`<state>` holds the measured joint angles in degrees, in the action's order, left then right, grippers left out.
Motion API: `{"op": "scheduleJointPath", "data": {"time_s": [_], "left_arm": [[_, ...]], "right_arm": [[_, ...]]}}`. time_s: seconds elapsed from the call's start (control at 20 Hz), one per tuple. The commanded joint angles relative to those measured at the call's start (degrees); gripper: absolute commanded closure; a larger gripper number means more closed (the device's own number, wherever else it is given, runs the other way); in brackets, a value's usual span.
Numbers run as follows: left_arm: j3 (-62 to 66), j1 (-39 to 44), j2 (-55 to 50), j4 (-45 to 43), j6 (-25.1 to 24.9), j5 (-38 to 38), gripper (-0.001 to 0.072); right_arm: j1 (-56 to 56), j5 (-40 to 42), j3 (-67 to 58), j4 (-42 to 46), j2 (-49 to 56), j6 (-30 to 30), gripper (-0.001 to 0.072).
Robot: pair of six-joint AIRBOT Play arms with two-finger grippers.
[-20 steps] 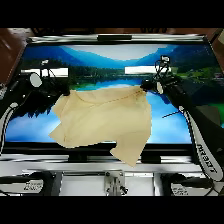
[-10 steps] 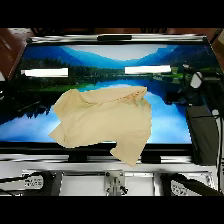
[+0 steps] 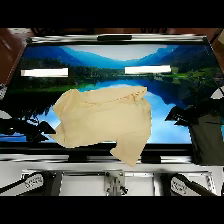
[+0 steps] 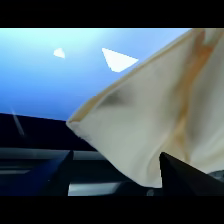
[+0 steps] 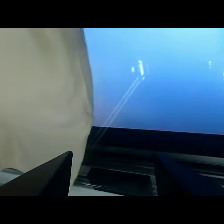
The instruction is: Fold the shirts.
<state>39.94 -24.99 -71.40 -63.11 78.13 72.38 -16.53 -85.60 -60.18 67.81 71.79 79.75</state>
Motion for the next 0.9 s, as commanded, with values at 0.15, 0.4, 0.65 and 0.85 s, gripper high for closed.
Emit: {"op": "scheduleJointPath", "data": {"time_s": [0.15, 0.4, 0.65, 0.85], "left_arm": [[-4.3, -0.4, 0.4, 3.4, -4.4, -11.1, 0.0108], [-4.3, 1.2, -1.5, 5.7, -3.8, -15.1, 0.0552], [-3.4, 1.1, -1.3, 6.8, -5.5, -12.2, 0.0669], [-3.3, 1.1, -0.2, 6.6, -5.5, -10.6, 0.0669]], "right_arm": [[-0.9, -0.6, 0.8, -2.9, -0.1, -1.0, 0.0106], [-0.7, 0.1, 1.3, -2.7, -0.1, 0.1, 0.0105], [1.1, 6.4, 11.9, -5.0, 0.0, 1.0, 0.0079], [5.5, 15.0, 18.2, -8.0, 0.1, 1.1, 0.0079]]}}
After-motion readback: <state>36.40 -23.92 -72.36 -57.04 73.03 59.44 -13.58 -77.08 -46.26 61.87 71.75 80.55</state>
